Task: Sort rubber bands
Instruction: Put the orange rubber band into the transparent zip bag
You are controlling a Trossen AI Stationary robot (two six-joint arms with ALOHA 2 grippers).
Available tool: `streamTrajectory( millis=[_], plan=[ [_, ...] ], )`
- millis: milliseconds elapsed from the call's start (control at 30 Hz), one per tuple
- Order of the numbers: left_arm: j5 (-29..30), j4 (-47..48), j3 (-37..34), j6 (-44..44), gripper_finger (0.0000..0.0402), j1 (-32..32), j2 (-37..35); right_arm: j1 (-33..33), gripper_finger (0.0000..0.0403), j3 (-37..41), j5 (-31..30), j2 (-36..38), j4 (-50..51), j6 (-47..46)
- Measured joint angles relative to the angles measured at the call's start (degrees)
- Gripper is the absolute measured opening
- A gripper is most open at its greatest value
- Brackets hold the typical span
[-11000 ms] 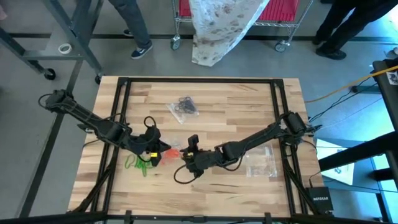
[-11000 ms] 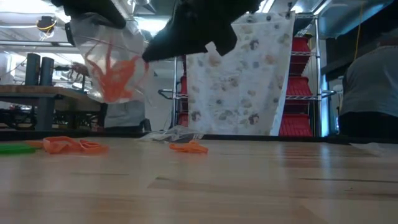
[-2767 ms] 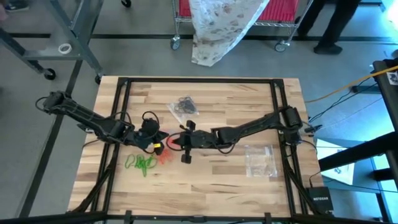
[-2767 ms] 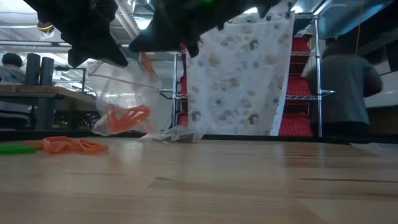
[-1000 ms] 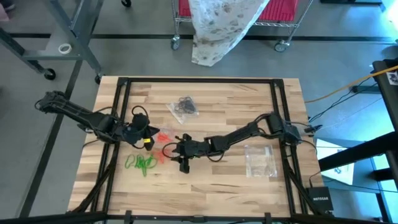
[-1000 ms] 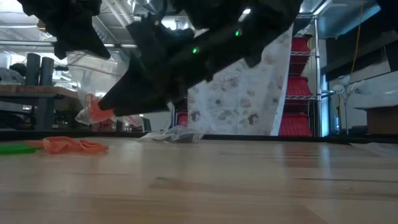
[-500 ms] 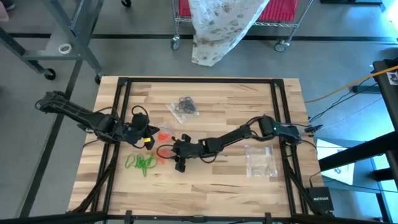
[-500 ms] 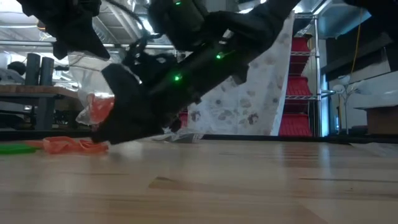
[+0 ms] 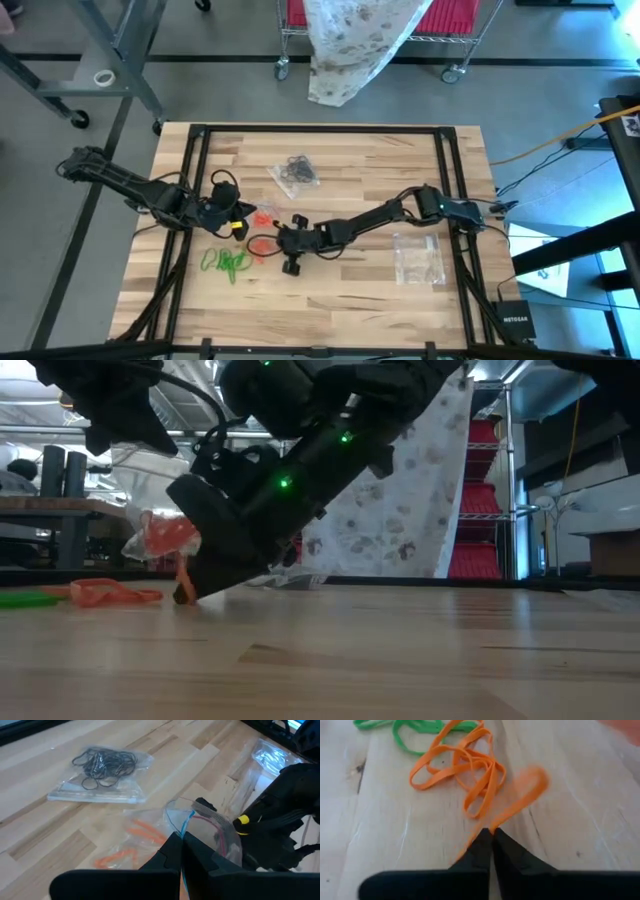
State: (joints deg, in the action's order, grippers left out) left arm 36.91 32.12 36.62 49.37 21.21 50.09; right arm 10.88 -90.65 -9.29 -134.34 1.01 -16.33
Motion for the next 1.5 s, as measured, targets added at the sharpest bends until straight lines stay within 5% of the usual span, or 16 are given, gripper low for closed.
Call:
streamTrajectory(
  millis=[700,1100,1500],
  plan=[
    [-0.9,-3.2,0.0,0.0,0.0000,0.6,4.1,5.3,0.0002,0.1,-10.3,19.1,5.0,5.2],
    [-1.0,-12.5,0.0,-1.9,0.0000,2.1,7.8,0.1,0.0006,0.2,-8.0,17.7,3.6,3.1],
    [-1.0,-11.4,0.0,-2.0,0.0000,2.1,7.8,-0.4,0.0162,0.2,-7.7,18.1,9.0,2.6]
  ],
)
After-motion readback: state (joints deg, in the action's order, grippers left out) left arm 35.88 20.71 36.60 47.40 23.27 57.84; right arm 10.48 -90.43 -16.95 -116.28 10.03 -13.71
